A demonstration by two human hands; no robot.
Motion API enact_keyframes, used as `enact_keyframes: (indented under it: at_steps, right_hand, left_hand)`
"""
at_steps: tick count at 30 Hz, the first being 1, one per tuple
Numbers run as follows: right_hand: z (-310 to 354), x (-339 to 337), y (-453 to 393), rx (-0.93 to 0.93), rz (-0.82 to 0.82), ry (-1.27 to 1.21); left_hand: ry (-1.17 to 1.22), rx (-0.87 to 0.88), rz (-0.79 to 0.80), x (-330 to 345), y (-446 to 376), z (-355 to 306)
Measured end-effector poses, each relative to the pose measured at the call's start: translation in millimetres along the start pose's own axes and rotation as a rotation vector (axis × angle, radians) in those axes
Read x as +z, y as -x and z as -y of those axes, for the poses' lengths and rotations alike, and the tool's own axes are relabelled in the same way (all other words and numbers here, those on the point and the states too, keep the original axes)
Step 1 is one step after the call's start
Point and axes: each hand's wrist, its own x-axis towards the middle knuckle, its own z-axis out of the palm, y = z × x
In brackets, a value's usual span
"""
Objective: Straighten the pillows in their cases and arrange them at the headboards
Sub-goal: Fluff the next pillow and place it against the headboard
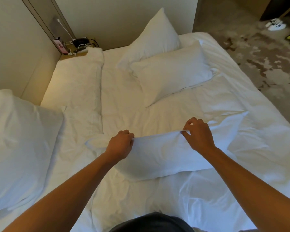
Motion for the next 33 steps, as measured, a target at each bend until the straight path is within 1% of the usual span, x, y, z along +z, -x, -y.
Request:
enact_keyframes:
  at_steps: [5,7,9,14,17,21,23,28,33]
  right_hand:
    - [-1.3,-10.0,-2.5,0.046,-0.076,-0.042]
    - [0.0,-9.8,-3.4,0.119,-0.067,-0.115]
    - [0.0,-5.6,-4.6,0.154,-0.042,-0.102]
    - [-9.6,10.0,-8.3,0.101,0.044,0.011]
    - [-14.3,14.8,-10.4,0.090,0.038,-0.044]
    - [-9.4,13.1,-13.5,0.161,0.050,-0.217]
    - [-9.6,12.0,-15.4,0.164,0.064,-0.262]
    - [-18.9,16.1,-14.8,0.104,0.037,-0.217]
    - [-24.2,25.2,-7.4,0.135,0.102,-0.216]
  left_hand:
    - [0.082,-0.063,0.071,4.7,-2.5,2.5]
    - [0.091,-0.073,0.084,8.1,-2.1,2.9]
    - [0.086,-0.079,0.097,10.8,-2.1,3.4]
    - [0.112,-0.141,0.136,12.9,-3.6,8.3]
    - [0.116,-0.168,0.165,14.7,-3.3,11.2]
    - [0.154,-0.195,0.152,14.3,-3.1,12.4]
    - [0.174,-0.204,0.143,14.3,-3.2,13.4]
    - [0.176,-0.208,0.186,14.3,-5.4,19.4]
    - [0.165,-0.201,0.225,19.4,-5.3,24.5]
